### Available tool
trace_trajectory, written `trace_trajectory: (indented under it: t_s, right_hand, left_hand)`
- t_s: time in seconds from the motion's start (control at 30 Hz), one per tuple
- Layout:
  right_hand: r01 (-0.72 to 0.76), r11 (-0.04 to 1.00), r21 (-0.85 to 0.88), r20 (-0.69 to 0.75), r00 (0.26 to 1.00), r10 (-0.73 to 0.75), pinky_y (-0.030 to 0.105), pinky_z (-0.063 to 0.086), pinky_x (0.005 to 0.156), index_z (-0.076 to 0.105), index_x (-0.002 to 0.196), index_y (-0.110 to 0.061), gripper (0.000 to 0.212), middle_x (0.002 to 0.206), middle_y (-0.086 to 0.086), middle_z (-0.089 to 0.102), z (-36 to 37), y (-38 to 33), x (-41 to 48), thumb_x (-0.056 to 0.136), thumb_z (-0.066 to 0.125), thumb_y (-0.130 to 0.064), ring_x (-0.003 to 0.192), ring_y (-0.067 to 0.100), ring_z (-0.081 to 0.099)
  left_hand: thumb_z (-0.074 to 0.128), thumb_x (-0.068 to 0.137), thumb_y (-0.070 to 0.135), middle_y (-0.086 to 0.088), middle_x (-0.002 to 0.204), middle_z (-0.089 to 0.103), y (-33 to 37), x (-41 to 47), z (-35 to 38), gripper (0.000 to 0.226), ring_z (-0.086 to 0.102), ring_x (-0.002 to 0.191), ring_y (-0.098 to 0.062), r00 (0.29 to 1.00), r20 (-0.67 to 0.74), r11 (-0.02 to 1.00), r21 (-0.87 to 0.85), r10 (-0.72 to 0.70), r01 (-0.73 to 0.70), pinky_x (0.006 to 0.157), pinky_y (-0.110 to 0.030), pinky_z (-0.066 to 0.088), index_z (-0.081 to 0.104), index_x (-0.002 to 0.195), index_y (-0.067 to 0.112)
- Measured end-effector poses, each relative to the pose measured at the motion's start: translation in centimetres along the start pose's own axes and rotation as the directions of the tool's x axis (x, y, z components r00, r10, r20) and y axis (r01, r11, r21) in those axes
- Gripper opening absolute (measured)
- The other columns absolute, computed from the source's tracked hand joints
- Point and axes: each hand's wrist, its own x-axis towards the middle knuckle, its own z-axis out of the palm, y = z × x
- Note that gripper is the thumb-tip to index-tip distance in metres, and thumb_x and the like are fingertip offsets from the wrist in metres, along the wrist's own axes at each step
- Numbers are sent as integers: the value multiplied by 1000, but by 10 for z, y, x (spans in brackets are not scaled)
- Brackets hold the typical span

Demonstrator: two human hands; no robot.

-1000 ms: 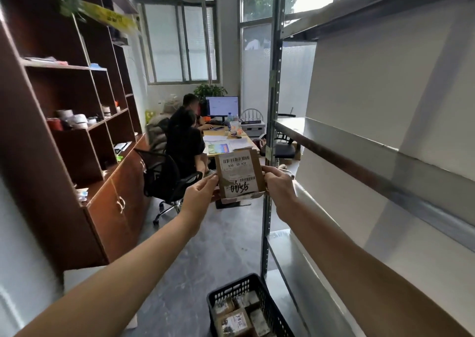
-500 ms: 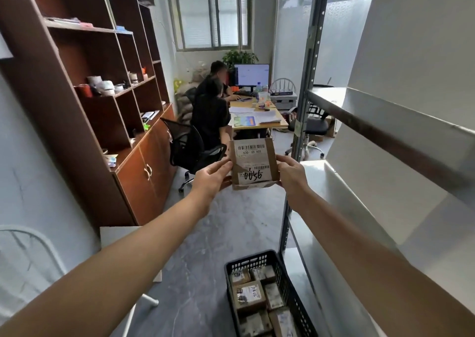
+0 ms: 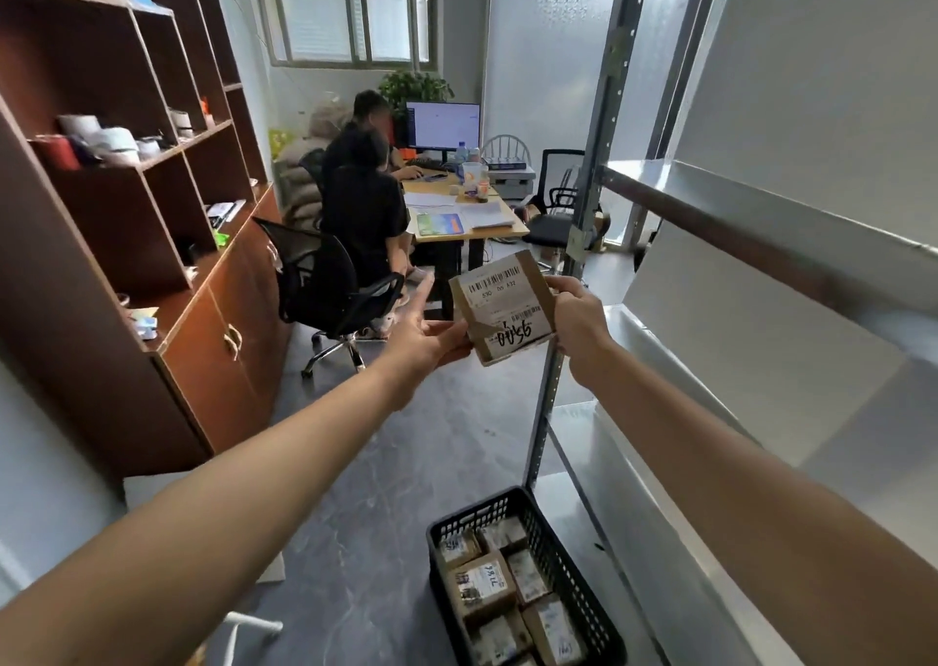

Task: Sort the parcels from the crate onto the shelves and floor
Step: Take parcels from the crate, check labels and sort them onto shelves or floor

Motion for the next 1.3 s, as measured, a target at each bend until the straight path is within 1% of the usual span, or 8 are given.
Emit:
trace_trajectory:
  t_s: [0.17, 0.3, 0.53, 0.7, 0.83, 0.97, 1.07, 1.3]
  right_hand:
    - [-43, 996, -78, -1, 999, 43, 31, 52, 63, 58, 122, -26, 39, 94, 10, 68, 26, 0, -2, 100, 30, -12, 82, 19, 64]
    - [-50, 994, -100, -26, 999, 48, 37, 56, 74, 57, 122, -26, 40, 101, 11, 70, 37, 9, -1, 101, 27, -12, 86, 20, 65]
    - [-100, 993, -58, -63, 993, 96, 43, 55, 87, 57, 115, -23, 33, 87, 5, 68, 28, 38, 13, 100, 31, -10, 81, 17, 66]
    - [-152, 986, -62, -117, 983, 144, 44, 58, 87, 54, 123, -15, 34, 97, 10, 69, 20, 65, 40, 99, 31, -11, 95, 21, 67]
    - [-181, 983, -18, -81, 980, 179, 40, 59, 82, 56, 120, -10, 33, 89, 7, 66, 11, 89, 61, 100, 30, -9, 85, 17, 65]
    - [-179, 984, 22, -79, 980, 180, 34, 60, 80, 58, 117, -15, 30, 91, 5, 66, -7, 113, 84, 101, 33, -14, 84, 14, 65]
    - [-148, 989, 27, -62, 987, 150, 22, 55, 70, 59, 118, -21, 30, 94, 3, 65, -23, 126, 101, 104, 33, -19, 89, 13, 64]
    - [-201, 977, 75, -21, 979, 203, 38, 53, 96, 57, 95, -25, 28, 95, 4, 63, -64, 158, 140, 103, 30, -31, 95, 16, 61]
  left_hand:
    - [73, 80, 19, -13, 111, 69, 2, 10, -35, 92, 70, 104, -30, 992, 127, 999, 52, 1, -7, 90, -44, 56, 20, 153, 39]
    - [61, 91, 2, -16, 108, 70, -7, 24, -50, 70, 72, 96, -27, 981, 187, 998, 41, -44, 37, 79, -35, 60, 33, 150, 28]
    - [60, 92, -1, -19, 114, 67, -38, 40, -41, 61, 69, 103, -30, 966, 248, 996, 69, -69, 53, 86, -37, 58, 40, 144, 25]
    - [59, 92, -3, -21, 116, 66, -59, 54, -27, 61, 68, 107, -31, 972, 213, 995, 56, -93, 83, 85, -33, 58, 40, 141, 27]
    - [56, 93, -8, -18, 120, 63, -72, 68, -15, 57, 66, 111, -31, 976, 177, 990, 78, -130, 118, 81, -32, 59, 44, 134, 29]
    - [55, 92, -10, -20, 130, 58, -85, 86, 6, 57, 63, 114, -33, 972, 151, 981, 100, -181, 167, 84, -34, 59, 44, 133, 28]
    - [58, 90, -10, -20, 120, 63, -94, 102, 25, 62, 67, 109, -30, 969, 115, 973, 107, -218, 206, 90, -39, 57, 44, 135, 30]
    - [62, 89, -7, -13, 105, 72, -121, 133, 71, 54, 71, 98, -30, 958, 55, 956, 103, -281, 274, 93, -44, 55, 49, 122, 34]
